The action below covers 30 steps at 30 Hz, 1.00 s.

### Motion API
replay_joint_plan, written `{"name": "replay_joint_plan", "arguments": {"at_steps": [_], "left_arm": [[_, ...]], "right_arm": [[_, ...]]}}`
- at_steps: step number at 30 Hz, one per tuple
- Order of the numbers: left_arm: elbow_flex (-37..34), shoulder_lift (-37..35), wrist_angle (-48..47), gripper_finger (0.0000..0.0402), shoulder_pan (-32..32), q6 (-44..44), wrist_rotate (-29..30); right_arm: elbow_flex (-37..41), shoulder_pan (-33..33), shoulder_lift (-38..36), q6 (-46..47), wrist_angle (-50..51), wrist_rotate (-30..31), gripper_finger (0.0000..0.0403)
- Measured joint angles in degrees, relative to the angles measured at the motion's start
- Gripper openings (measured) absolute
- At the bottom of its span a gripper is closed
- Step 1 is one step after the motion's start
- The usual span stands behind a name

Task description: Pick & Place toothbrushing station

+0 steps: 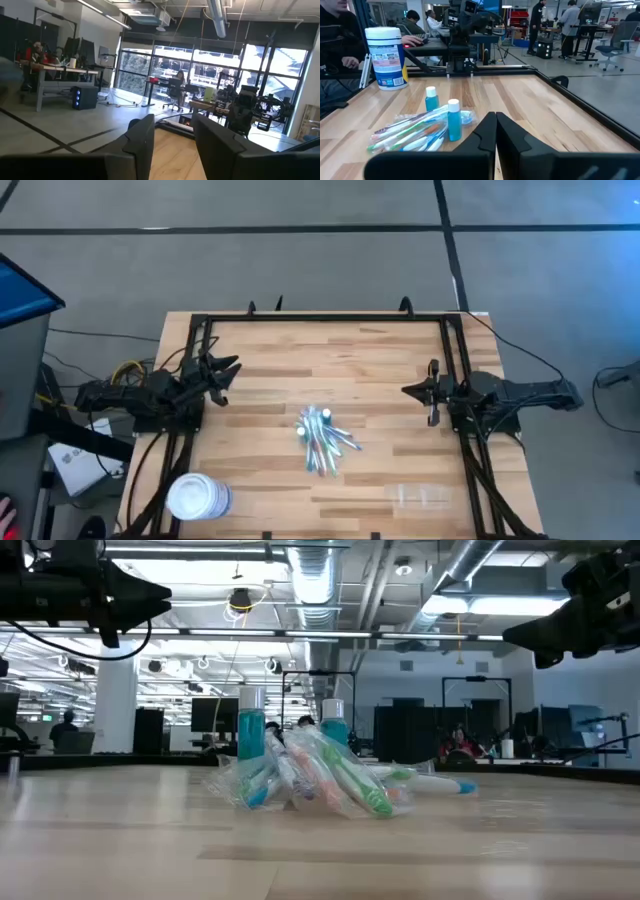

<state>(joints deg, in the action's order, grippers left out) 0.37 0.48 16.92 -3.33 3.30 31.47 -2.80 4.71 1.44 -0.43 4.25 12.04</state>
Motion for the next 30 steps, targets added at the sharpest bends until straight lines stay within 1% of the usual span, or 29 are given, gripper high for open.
{"name": "replay_joint_plan", "arguments": {"at_steps": [16,20,22,26,30], "left_arm": [[0.0,0.0,0.2,0.0131,0.0,0.1,0.0],[0.0,0.0,0.2,0.0131,0.0,3.2,-0.4],[0.0,0.0,0.2,0.0131,0.0,3.3,-2.0],[0.0,0.0,1.0,0.0131,0.0,3.3,-7.2],[0.0,2.7,3.1,0.0131,0.0,3.4,-9.1]], "right_arm": [[0.0,0.0,0.0,0.0,0.0,0.0,0.0],[0.0,0.0,0.0,0.0,0.0,0.0,0.0],[0.0,0.0,0.0,0.0,0.0,0.0,0.0],[0.0,0.0,0.0,0.0,0.0,0.0,0.0],[0.0,0.0,0.0,0.0,0.0,0.0,0.0]]}}
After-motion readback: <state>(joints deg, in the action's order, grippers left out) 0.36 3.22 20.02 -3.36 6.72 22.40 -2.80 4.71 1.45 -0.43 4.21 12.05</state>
